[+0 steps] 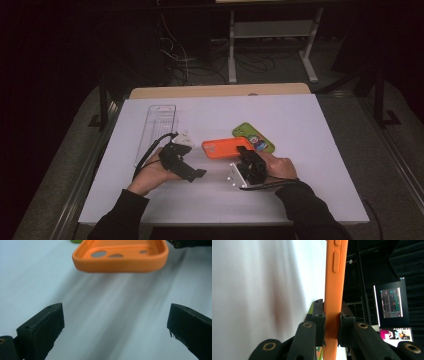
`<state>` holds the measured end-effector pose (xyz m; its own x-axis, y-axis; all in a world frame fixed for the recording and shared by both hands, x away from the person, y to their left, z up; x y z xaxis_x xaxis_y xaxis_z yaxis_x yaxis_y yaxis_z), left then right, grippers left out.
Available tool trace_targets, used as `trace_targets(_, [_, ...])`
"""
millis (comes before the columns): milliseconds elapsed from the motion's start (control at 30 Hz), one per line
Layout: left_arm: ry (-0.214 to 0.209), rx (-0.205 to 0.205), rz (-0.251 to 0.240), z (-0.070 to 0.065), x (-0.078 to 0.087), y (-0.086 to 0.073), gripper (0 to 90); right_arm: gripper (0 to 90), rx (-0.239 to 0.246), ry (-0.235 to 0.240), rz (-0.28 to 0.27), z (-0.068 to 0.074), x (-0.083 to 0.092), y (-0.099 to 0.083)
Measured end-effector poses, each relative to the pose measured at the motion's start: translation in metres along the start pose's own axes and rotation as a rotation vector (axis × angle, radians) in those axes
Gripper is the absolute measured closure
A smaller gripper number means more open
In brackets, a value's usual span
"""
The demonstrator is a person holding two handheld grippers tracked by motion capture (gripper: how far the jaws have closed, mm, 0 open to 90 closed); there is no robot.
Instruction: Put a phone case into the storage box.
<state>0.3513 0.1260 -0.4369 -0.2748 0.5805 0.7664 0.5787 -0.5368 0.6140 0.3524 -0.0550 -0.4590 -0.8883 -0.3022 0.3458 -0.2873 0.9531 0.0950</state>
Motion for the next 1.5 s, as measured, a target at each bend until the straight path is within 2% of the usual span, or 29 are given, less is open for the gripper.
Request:
trace_targets(67, [0.003,0.008,-0.006,0.0,-0.001,0.0,0.5,77.8,-0.033,0.017,-0.007,0.0,0.0,-0.001])
trace_targets(100, [0.009,-0.001,-0.001,0.001,0.0,0.0,0.5,77.9,-0.037,0.023,-0.009,0.0,0.0,-0.001])
trace_targets(233, [0.005,0.027,-0.019,0.0,-0.001,0.001,0.5,77.8,-0.073,0.044,-0.01,-0.001,-0.001,-0.003])
trace_targets(300, [0.004,0.028,-0.018,0.0,-0.002,0.001,0.6,77.8,-0.119,0.062,-0.009,-0.001,-0.001,-0.004])
trace_targets(367, [-0.002,0.035,-0.017,0.0,-0.002,0.001,0.9,77.8,-0.144,0.081,-0.017,-0.002,-0.001,-0.005])
trace_targets(400, [0.001,0.032,-0.012,0.0,-0.002,0.0,0.9,77.8,-0.137,0.081,-0.021,-0.003,-0.001,-0.005])
trace_targets(533, [0.007,0.031,-0.014,0.001,-0.003,0.0,0.9,77.8,-0.179,0.098,-0.036,-0.005,0.0,-0.006])
trace_targets(700, [0.014,0.028,-0.016,0.002,-0.002,0.0,0.9,77.9,-0.28,0.13,-0.031,-0.007,0.001,-0.008])
trace_targets(733, [0.016,0.035,-0.017,0.002,-0.002,0.0,0.9,77.9,-0.313,0.141,-0.03,-0.007,0.002,-0.007])
trace_targets(800, [0.014,0.038,-0.018,0.001,-0.002,0.0,0.9,77.9,-0.342,0.156,-0.038,-0.007,0.002,-0.008])
trace_targets(833, [0.014,0.04,-0.017,0.001,-0.002,0.0,0.9,77.9,-0.392,0.168,-0.048,-0.006,0.002,-0.006])
trace_targets(900, [0.015,0.03,-0.017,0.003,-0.001,0.001,0.9,77.9,-0.413,0.183,-0.053,-0.007,0.002,-0.007])
trace_targets(1000, [0.006,0.053,-0.027,0.001,-0.001,0.001,0.9,77.8,-0.452,0.202,-0.059,-0.008,0.002,-0.008])
trace_targets(1067, [0.008,0.053,-0.029,0.002,-0.001,0.001,0.9,77.9,-0.478,0.213,-0.065,-0.009,0.001,-0.008])
trace_targets(1133, [0.019,0.041,-0.034,0.003,0.0,0.002,0.9,77.9,-0.526,0.234,-0.074,-0.01,0.001,-0.009])
trace_targets(1167, [0.021,0.049,-0.039,0.003,0.0,0.002,0.9,77.9,-0.542,0.242,-0.078,-0.01,0.001,-0.009])
trace_targets(1267, [0.019,0.049,-0.052,0.001,0.0,0.003,0.9,77.9,-0.627,0.271,-0.088,-0.01,0.001,-0.008])
trace_targets(1300, [0.019,0.041,-0.047,0.002,0.0,0.003,0.9,77.9,-0.649,0.281,-0.097,-0.01,0.001,-0.008])
trace_targets(1400, [0.023,0.056,-0.053,0.002,0.0,0.003,0.9,77.9,-0.701,0.311,-0.11,-0.011,0.0,-0.008])
trace_targets(1433, [0.027,0.042,-0.046,0.003,0.001,0.003,0.9,77.9,-0.719,0.314,-0.114,-0.012,0.0,-0.008])
trace_targets(1500, [0.027,0.041,-0.047,0.003,0.001,0.003,0.9,77.9,-0.775,0.336,-0.127,-0.013,0.0,-0.009])
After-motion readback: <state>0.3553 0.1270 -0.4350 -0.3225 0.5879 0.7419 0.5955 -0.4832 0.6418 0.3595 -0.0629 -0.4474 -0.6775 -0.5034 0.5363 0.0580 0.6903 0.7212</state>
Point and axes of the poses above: each handheld gripper's, and its own axes: x roughly backward along the jaws, y roughly out of its top, z roughly to its left, the point moved 7 cm from there along -x, roughly forward along the jaws, and after that the axes turned 12 degrees about x, right-handed, at the moved point
